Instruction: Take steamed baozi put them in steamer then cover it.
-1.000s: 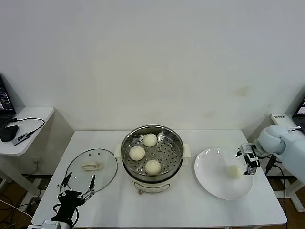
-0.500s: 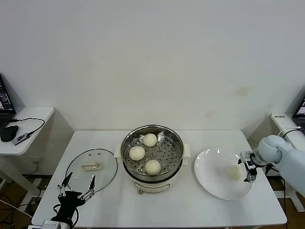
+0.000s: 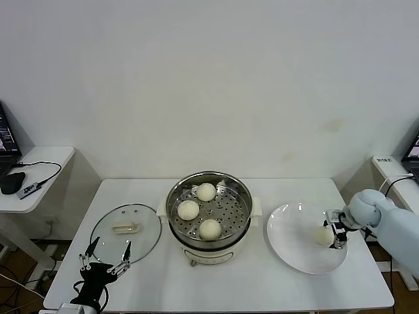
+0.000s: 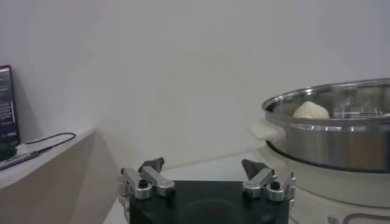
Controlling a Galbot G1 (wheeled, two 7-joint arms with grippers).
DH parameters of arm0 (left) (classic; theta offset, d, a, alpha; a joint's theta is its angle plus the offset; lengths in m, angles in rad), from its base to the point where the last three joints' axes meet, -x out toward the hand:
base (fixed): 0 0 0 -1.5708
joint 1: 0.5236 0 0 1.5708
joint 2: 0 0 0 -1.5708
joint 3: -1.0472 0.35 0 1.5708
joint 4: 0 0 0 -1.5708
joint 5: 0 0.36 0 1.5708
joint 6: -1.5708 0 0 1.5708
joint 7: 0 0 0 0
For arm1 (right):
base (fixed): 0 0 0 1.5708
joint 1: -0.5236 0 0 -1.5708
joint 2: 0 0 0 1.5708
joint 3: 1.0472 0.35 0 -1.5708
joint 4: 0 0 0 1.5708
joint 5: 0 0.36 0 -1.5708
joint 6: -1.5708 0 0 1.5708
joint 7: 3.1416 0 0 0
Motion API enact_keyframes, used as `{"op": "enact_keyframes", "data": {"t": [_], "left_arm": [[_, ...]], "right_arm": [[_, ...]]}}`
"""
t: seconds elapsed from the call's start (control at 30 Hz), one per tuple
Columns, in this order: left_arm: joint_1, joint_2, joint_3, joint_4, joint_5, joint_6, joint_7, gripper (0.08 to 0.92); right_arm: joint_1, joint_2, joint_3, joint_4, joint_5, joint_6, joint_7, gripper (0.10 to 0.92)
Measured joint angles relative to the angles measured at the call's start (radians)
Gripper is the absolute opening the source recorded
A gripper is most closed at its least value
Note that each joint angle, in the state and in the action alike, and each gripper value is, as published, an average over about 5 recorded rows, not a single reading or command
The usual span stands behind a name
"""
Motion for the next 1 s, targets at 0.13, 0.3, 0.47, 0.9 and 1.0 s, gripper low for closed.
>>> {"op": "enact_keyframes", "data": {"t": [0.13, 0.3, 0.47, 0.9, 1.0], "left_arm": [[0.0, 0.0, 0.0, -0.001, 0.0, 0.0, 0.0, 0.823], [-0.002, 0.0, 0.001, -0.002, 0.0, 0.0, -0.001, 0.823], [-0.003, -0.001, 0.002, -0.002, 0.0, -0.001, -0.001, 0.823], [-0.005, 0.001, 0.003, -0.011, -0.002, -0.002, -0.001, 0.823], [-0.005, 0.003, 0.004, -0.013, -0.002, -0.002, -0.001, 0.823]], "right_arm": [[-0.001, 0.005, 0.002, -0.003, -0.004, -0.002, 0.002, 0.695], [-0.003, 0.006, 0.004, -0.004, -0.008, -0.003, 0.003, 0.642], [0.001, 0.002, 0.004, -0.001, -0.005, -0.004, 0.003, 0.584], [0.055, -0.036, -0.019, 0.042, 0.035, -0.017, -0.012, 0.516], [0.083, -0.055, -0.034, 0.067, 0.058, -0.026, -0.015, 0.517]]}}
